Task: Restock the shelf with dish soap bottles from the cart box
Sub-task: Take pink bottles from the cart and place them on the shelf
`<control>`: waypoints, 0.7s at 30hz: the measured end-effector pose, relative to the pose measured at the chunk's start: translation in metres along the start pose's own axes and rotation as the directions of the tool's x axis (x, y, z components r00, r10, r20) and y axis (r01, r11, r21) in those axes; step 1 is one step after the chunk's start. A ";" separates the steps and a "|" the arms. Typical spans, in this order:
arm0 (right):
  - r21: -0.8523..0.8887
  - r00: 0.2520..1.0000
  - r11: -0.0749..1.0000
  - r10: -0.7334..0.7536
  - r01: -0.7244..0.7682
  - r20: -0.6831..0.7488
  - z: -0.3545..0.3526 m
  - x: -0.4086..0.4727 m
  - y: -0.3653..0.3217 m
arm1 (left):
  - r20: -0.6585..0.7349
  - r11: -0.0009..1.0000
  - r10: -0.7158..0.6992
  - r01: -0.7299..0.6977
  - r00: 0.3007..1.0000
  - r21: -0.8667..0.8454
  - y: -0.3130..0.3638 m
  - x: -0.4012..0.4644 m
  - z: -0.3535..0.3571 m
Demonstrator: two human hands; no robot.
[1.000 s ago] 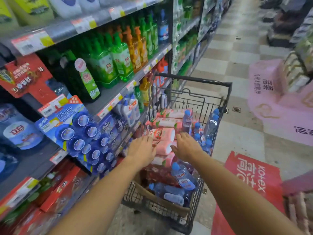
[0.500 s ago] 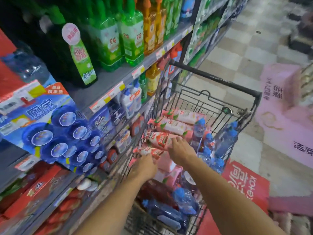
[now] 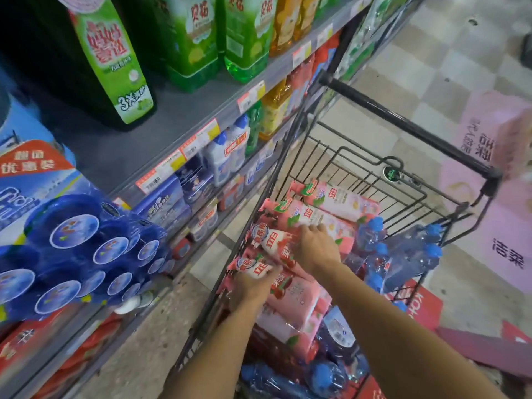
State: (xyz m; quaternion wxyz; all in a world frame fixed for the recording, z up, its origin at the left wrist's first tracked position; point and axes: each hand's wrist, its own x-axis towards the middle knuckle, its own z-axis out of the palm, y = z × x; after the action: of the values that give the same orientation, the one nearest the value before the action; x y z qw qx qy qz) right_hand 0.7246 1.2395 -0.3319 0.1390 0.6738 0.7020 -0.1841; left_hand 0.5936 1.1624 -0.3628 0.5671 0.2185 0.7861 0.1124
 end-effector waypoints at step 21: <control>0.435 0.935 0.836 0.240 -0.335 0.260 0.042 -0.045 0.032 | 0.053 0.954 0.119 -0.100 0.991 -0.284 -0.023 -0.005 -0.006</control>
State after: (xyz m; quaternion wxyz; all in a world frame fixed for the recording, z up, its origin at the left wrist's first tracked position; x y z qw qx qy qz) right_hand 0.7567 1.1808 -0.3515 0.0648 0.7638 0.5090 -0.3915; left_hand 0.5838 1.1403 -0.3667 0.6121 0.1829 0.7288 0.2464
